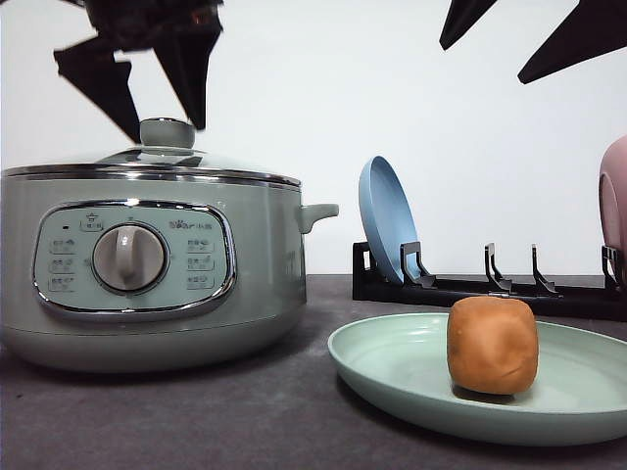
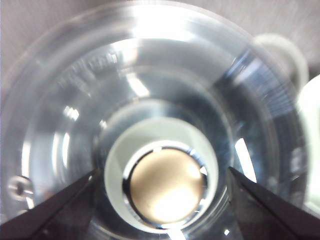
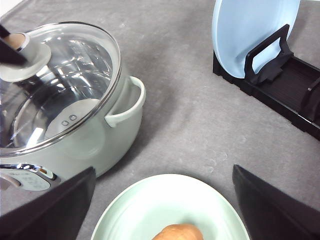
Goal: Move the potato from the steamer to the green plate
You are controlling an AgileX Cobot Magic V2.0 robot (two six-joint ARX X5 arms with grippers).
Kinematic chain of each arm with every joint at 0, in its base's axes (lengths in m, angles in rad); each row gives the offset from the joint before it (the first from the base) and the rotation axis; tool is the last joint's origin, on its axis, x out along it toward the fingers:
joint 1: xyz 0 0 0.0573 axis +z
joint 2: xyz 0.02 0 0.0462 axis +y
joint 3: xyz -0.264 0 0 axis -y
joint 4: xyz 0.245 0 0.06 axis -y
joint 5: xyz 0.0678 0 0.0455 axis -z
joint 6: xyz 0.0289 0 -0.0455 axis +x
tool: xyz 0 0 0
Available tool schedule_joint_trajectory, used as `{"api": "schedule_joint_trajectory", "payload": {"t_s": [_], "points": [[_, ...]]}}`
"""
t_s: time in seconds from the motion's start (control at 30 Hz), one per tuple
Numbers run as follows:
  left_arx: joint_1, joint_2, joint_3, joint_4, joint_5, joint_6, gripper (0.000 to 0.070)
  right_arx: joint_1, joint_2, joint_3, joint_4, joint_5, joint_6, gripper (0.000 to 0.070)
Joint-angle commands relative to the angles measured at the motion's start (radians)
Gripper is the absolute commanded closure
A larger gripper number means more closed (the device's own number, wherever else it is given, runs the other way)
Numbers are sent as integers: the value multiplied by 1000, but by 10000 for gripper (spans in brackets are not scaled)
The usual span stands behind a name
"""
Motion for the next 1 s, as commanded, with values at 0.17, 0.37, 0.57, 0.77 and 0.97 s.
{"api": "schedule_joint_trajectory", "payload": {"t_s": [0.17, 0.37, 0.57, 0.77, 0.97], "points": [[-14, -90, 69, -8, 9, -3, 187, 4, 6, 14, -27, -59, -8, 148], [-37, -159, 69, -81, 107, -2, 190, 4, 6, 14, -73, -186, -8, 148], [-73, -195, 69, -157, 240, -2, 191, 4, 6, 14, -136, -360, -8, 149], [-99, -198, 69, -200, 242, -1, 271, 4, 6, 14, -159, -395, -8, 153], [-107, -198, 69, -200, 242, 2, 699, 4, 6, 14, -159, -393, -11, 632]]}}
